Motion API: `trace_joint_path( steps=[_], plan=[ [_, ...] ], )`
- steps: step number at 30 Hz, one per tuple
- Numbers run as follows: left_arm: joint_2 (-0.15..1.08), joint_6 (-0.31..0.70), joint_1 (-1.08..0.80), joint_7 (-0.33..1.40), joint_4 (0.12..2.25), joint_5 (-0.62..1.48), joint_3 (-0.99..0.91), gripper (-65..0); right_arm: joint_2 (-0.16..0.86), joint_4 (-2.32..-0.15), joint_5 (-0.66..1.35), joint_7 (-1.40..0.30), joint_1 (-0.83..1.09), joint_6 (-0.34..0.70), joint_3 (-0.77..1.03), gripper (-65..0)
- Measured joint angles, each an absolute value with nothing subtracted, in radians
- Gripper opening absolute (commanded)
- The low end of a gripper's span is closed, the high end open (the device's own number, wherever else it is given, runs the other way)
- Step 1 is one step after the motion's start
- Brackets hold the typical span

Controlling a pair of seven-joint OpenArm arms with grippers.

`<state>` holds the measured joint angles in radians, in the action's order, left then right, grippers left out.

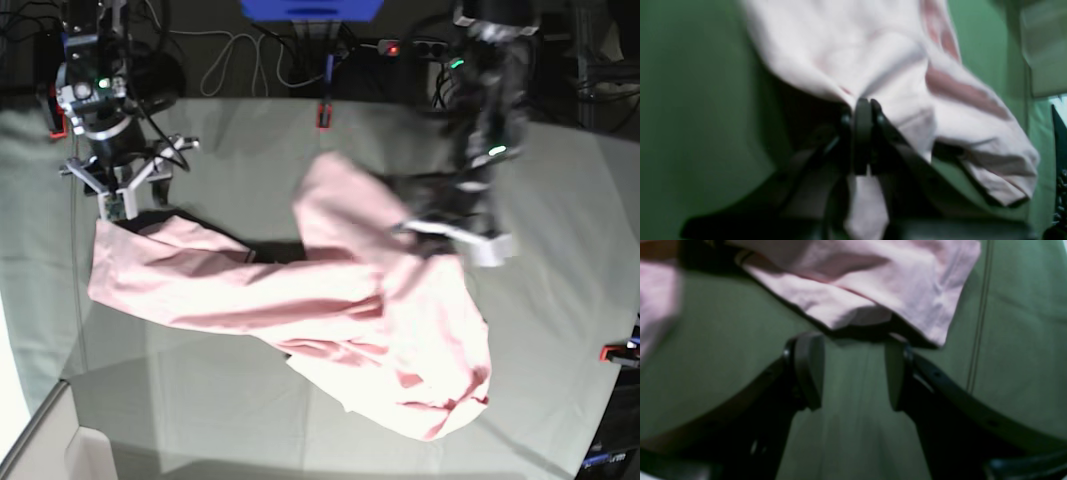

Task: Layout the t-shirt on the table in an organized manner, then fold the t-shirt properly
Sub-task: 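Lift the shirt with both grippers and lay it flat on the table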

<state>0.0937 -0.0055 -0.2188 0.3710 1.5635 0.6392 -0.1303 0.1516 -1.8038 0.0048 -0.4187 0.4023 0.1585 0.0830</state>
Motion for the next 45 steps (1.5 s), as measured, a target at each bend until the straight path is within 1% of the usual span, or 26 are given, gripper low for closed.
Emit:
trace_joint_path(
  steps=[2, 5, 9, 11, 14, 19, 23, 29, 33, 40, 45],
  plan=[
    [0.134, -0.002, -0.266, 0.366, 1.634, 0.667, -0.210, -64.8, 0.149, -1.804, 0.006, -0.419, 0.397, 0.159, 0.083, -35.2],
    [0.207, -0.006, -0.310, 0.364, 1.678, 0.770, -0.337, -64.8, 0.149, -1.802, 0.005, -0.433, 0.385, 0.160, 0.083, -35.2],
    [0.292, 0.001, -0.334, 0.456, 1.674, 0.939, -0.503, -64.8, 0.148, -1.802, 0.005, -0.427, 0.350, 0.159, 0.083, -35.2],
    [0.304, 0.005, -0.334, 0.512, 1.675, 0.995, -0.603, -64.8, 0.146, -1.802, 0.005, -0.425, 0.346, 0.159, 0.083, -35.2],
    [0.307, 0.009, -0.323, 0.585, 1.640, 1.019, -0.745, -64.8, 0.147, -1.766, 0.006, -0.424, 0.336, 0.159, 0.083, -35.0],
    [0.302, 0.004, -0.281, 0.696, 1.557, 1.016, -0.902, -64.8, 0.146, -1.696, 0.008, -0.424, 0.314, 0.159, 0.083, -29.0],
    [0.299, 0.004, -0.272, 0.744, 1.500, 1.019, -0.928, -64.8, 0.137, -1.689, 0.006, -0.426, 0.323, 0.157, 0.067, -26.2],
    [0.258, 0.004, -0.276, 0.745, 1.477, 1.018, -0.928, -64.8, 0.112, -1.729, 0.008, -0.428, 0.388, 0.157, -0.030, -26.0],
    [0.253, 0.004, -0.276, 0.751, 1.477, 1.019, -0.928, -64.8, 0.064, -1.721, 0.009, -0.426, 0.410, 0.157, -0.060, -26.1],
    [0.258, 0.004, -0.276, 0.752, 1.477, 1.018, -0.928, -64.8, 0.053, -1.567, 0.009, -0.423, 0.357, 0.157, -0.059, -26.2],
    [0.257, 0.004, -0.276, 0.752, 1.477, 1.019, -0.928, -64.8, 0.055, -1.518, 0.008, -0.416, 0.327, 0.157, -0.057, -26.7]
  ],
)
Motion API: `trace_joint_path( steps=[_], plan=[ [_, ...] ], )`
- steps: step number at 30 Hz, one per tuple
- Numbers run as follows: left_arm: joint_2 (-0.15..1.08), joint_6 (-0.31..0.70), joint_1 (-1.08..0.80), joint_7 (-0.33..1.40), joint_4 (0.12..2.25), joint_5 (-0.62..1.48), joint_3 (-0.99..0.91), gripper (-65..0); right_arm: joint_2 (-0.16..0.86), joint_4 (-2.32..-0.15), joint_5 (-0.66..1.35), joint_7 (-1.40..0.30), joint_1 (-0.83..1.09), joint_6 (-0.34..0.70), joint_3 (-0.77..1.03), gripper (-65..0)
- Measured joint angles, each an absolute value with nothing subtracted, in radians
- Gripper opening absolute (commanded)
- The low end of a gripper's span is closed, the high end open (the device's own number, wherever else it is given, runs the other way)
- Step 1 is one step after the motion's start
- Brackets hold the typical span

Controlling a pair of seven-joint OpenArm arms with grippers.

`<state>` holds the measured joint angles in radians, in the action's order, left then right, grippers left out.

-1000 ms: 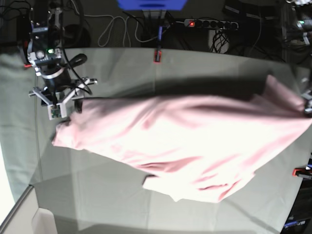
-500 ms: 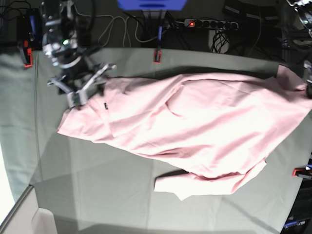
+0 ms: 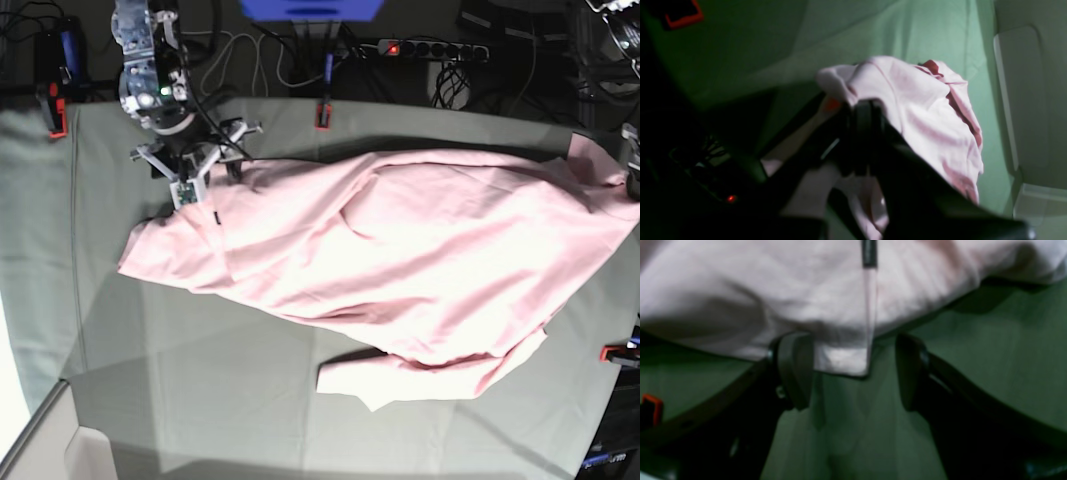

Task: Layout the t-shirt on the table in an organized manner, then fold the t-shirt properly
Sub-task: 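Lift the shirt with both grippers and lay it flat on the table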

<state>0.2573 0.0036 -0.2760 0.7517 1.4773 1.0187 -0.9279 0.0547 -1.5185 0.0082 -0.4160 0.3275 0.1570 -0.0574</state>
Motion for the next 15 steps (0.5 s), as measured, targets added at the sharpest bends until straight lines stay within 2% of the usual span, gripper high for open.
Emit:
trace_joint_path(
  steps=[2, 3, 4, 7, 11, 15],
  plan=[
    [0.257, 0.004, -0.276, 0.752, 1.477, 1.018, -0.928, -64.8, 0.055, -1.509, 0.006, -0.410, 0.331, 0.157, -0.059, -31.2],
    [0.257, 0.004, -0.276, 0.752, 1.477, 1.018, -0.928, -64.8, 0.055, -1.509, 0.007, -0.410, 0.333, 0.157, -0.060, -35.6],
    [0.257, 0.004, -0.276, 0.752, 1.477, 1.018, -0.928, -64.8, 0.055, -1.511, 0.006, -0.411, 0.336, 0.157, -0.060, -41.5],
    [0.257, 0.004, -0.276, 0.752, 1.477, 1.018, -0.928, -64.8, 0.054, -1.534, 0.009, -0.421, 0.359, 0.157, -0.060, -64.9],
    [0.258, 0.004, -0.277, 0.752, 1.477, 1.018, -0.928, -64.8, 0.055, -1.644, 0.002, -0.430, 0.436, 0.157, -0.059, -65.0],
    [0.263, 0.004, -0.275, 0.752, 1.480, 1.019, -0.928, -64.8, 0.056, -1.845, 0.005, -0.423, 0.499, 0.157, -0.059, -65.0]
  ],
)
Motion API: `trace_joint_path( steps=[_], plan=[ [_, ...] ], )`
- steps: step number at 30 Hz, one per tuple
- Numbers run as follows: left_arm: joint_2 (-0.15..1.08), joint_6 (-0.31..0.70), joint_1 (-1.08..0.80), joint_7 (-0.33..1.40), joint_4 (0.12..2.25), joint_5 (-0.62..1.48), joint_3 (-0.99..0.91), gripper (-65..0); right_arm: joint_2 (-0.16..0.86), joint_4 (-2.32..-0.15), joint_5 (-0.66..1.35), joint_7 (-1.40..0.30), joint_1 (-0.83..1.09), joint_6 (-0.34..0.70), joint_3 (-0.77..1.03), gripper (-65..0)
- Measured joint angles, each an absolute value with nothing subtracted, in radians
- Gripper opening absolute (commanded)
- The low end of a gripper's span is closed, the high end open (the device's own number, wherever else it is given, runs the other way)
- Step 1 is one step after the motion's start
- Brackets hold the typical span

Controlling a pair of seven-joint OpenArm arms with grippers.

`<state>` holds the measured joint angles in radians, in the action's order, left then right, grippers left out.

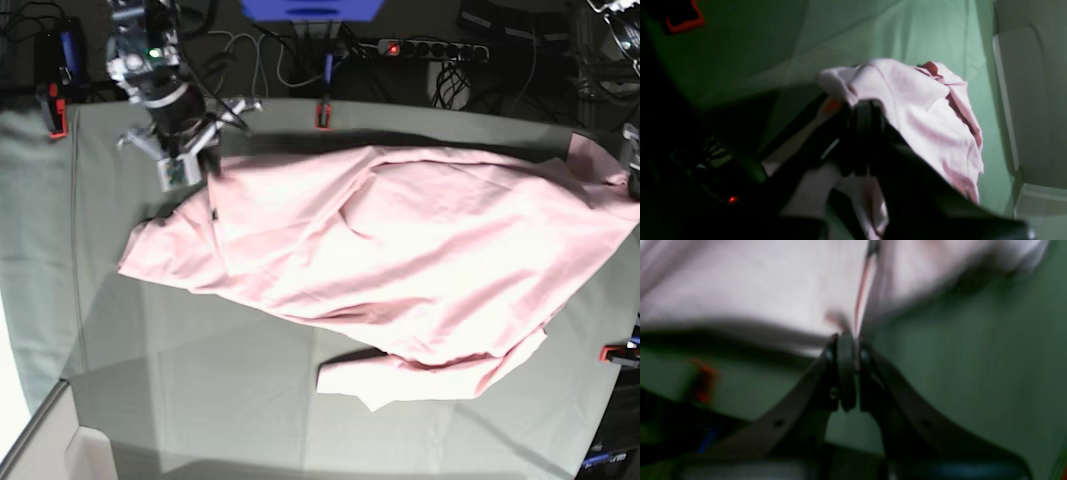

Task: Layout the t-shirt on the table in an organized manner, then fold the t-shirt properly
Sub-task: 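Lift the shirt with both grippers and lay it flat on the table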

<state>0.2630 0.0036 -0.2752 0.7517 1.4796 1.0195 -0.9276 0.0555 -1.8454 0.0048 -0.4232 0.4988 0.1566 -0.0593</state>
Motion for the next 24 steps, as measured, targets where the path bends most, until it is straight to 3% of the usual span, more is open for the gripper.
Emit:
trace_joint_path(
  steps=[6, 14, 19, 24],
  plan=[
    [0.267, 0.004, -0.243, 0.752, 1.481, 1.022, -0.928, -64.8, 0.083, -2.023, 0.017, -0.408, 0.529, 0.160, -0.059, -65.0],
    [0.318, 0.004, -0.199, 0.756, 1.482, 1.023, -0.928, -64.8, 0.129, -2.023, 0.138, -0.204, 0.572, 0.160, -0.054, -65.0],
    [0.313, 0.002, -0.182, 0.758, 1.479, 1.015, -0.913, -64.8, 0.130, -1.993, 0.139, -0.210, 0.541, 0.160, -0.057, -65.0],
    [0.352, 0.001, -0.072, 0.755, 1.474, 1.018, -0.771, -64.8, 0.173, -1.989, 0.139, -0.210, 0.438, 0.160, -0.060, -65.0]
  ],
)
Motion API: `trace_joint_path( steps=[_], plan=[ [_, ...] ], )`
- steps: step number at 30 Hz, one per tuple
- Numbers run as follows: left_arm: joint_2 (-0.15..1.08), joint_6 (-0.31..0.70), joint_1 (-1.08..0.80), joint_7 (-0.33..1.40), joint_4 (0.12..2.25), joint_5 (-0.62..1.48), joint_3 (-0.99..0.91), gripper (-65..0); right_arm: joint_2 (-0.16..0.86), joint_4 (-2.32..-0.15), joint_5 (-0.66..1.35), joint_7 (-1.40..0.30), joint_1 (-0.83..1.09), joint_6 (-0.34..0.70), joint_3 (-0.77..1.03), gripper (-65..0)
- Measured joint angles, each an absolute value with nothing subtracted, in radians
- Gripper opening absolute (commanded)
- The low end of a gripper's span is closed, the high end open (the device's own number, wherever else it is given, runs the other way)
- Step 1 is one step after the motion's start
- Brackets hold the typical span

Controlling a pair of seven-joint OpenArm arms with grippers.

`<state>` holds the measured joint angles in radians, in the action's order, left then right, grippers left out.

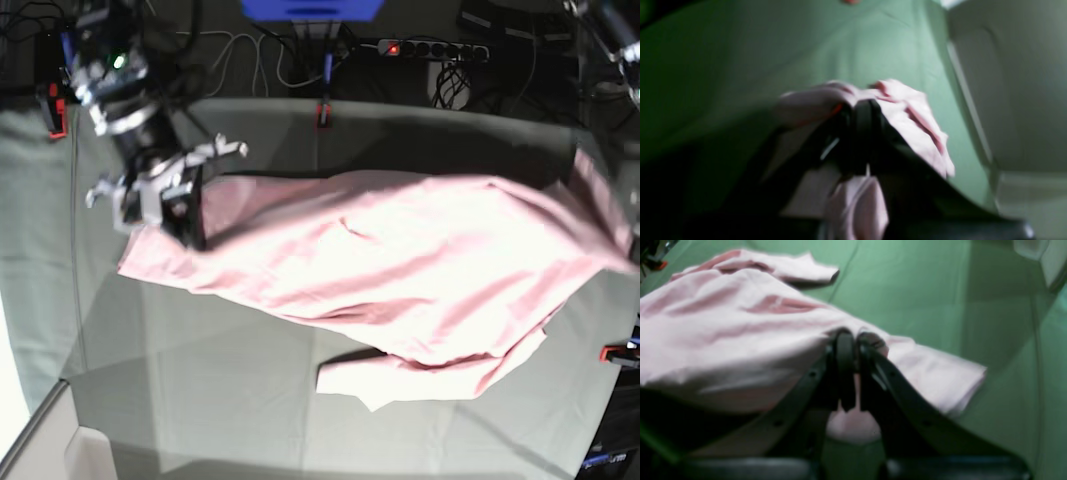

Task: Layout the t-shirt on the table in an organized manner, then fold the t-shirt properly
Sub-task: 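Lift the shirt with both grippers and lay it flat on the table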

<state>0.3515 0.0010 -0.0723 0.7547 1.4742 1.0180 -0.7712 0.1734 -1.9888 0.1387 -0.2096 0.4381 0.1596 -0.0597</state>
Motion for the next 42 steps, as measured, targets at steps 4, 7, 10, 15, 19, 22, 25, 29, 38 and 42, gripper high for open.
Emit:
trace_joint_path(
  steps=[4, 7, 10, 15, 19, 22, 25, 29, 38, 42],
  plan=[
    [0.387, -0.008, 0.105, 0.754, 1.470, 1.015, -0.618, -64.8, 0.200, -1.989, 0.141, -0.355, 0.281, 0.162, -0.021, -65.0],
    [0.411, 0.002, 0.259, 0.765, 1.473, 1.008, -0.456, -64.8, 0.221, -1.987, 0.149, -0.460, 0.144, 0.185, 0.029, -65.0],
    [0.417, 0.002, 0.418, 0.757, 1.458, 0.910, -0.308, -64.8, 0.252, -1.949, 0.147, -0.492, 0.007, 0.270, 0.100, -65.0],
    [0.363, 0.003, 0.699, 0.760, 1.248, 0.872, -0.143, -64.8, 0.262, -1.861, 0.141, -0.524, -0.189, 0.343, 0.201, -65.0],
    [0.321, -0.004, 0.892, 0.756, 1.096, 0.859, -0.101, -64.8, 0.321, -1.864, 0.144, -0.494, -0.357, 0.371, 0.223, -65.0],
    [0.303, -0.009, 1.032, 0.758, 1.022, 0.858, -0.052, -64.8, 0.367, -1.864, 0.145, -0.517, -0.451, 0.371, 0.222, -65.0],
    [0.286, 0.001, 1.149, 0.756, 1.007, 0.868, -0.009, -64.8, 0.384, -1.867, 0.143, -0.606, -0.537, 0.375, 0.222, -65.0],
    [0.287, 0.004, 1.219, 0.738, 1.002, 0.873, 0.026, -64.8, 0.405, -1.880, 0.144, -0.607, -0.551, 0.373, 0.294, -65.0],
    [0.342, -0.004, 0.994, 0.768, 1.077, 0.867, 0.028, -64.8, 0.285, -1.989, 0.144, -0.606, -0.202, 0.430, 0.395, -65.0],
    [0.379, 0.006, 0.785, 0.763, 1.188, 0.875, -0.068, -64.8, 0.159, -2.000, 0.144, -0.528, -0.013, 0.459, 0.452, -65.0]
  ],
)
